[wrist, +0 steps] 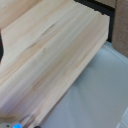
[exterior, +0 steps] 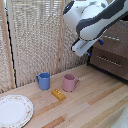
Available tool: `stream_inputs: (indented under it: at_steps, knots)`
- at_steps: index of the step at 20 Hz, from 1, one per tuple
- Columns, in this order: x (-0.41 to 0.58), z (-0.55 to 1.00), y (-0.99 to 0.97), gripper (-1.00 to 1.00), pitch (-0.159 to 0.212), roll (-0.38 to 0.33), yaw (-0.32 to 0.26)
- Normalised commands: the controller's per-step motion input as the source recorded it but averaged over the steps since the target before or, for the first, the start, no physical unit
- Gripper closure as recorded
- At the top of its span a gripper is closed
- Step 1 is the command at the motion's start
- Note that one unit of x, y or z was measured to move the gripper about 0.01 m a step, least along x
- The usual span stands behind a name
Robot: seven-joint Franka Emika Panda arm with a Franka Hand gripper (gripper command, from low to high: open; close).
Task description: Propose to navigate your clamp on the clench of the first drawer. Use gentle force to register to the cabinet. Send posterior your swing mandate till over it lurks, a cup of pink essence. Fortify your grip after aiming concentric with the pink cup’s periphery. Manoeuvre the pink towards the cabinet's top. Drop your compression till the cup is resting inside.
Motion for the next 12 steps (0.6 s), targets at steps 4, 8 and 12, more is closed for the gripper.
stream_inputs:
  at_steps: [4, 8, 12]
  knots:
    - [0.634, 0.04, 0.18, -1.00, 0.058, 0.257, -0.124]
    - [0.630, 0.01, 0.22, -1.00, 0.064, 0.259, -0.118]
    - [0.634, -0.02, 0.24, -1.00, 0.065, 0.240, -0.118]
